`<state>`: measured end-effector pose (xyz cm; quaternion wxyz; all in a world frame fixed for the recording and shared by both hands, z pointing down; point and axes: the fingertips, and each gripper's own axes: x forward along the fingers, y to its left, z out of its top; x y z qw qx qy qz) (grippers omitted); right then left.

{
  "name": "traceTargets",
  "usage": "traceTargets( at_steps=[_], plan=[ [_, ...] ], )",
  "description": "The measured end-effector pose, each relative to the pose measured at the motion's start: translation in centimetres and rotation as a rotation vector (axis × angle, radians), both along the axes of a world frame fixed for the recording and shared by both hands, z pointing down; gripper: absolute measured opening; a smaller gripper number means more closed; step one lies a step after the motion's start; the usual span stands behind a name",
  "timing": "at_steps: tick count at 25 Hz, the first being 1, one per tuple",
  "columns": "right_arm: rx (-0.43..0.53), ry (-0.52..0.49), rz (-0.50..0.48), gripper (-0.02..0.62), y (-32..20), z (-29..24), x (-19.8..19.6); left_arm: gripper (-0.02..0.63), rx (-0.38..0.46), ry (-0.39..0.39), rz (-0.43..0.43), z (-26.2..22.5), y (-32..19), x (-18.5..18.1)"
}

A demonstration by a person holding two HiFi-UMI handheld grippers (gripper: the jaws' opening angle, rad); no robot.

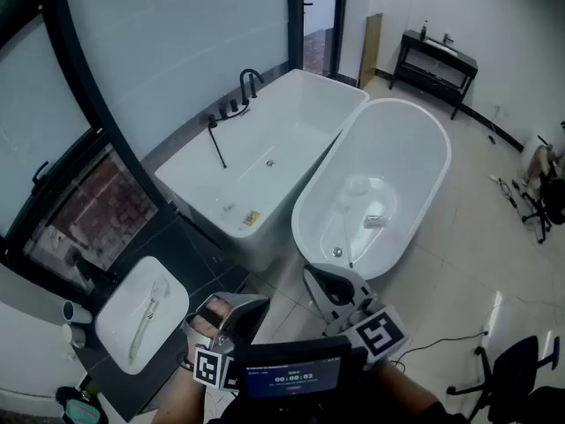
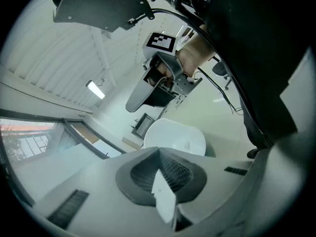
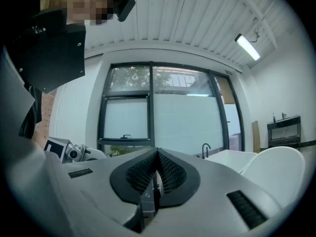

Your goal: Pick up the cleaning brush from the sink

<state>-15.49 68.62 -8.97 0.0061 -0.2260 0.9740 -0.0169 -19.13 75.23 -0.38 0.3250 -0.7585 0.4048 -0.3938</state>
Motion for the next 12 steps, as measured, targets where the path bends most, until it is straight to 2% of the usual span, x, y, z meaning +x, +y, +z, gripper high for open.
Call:
traceTargets(
  at_steps=[7, 12],
  plan=[
    [0.018, 0.009, 0.102, 0.000, -11.9, 0.6, 8.4, 0.015, -0.013, 0.056, 0.025, 1.0, -11.2, 5.9],
    [-0.020, 0.001, 0.178, 0.000, -19.3, 1.8, 11.7, 0.015, -0.042, 0.063, 0.121, 0.8, -18.1, 9.5]
  ],
)
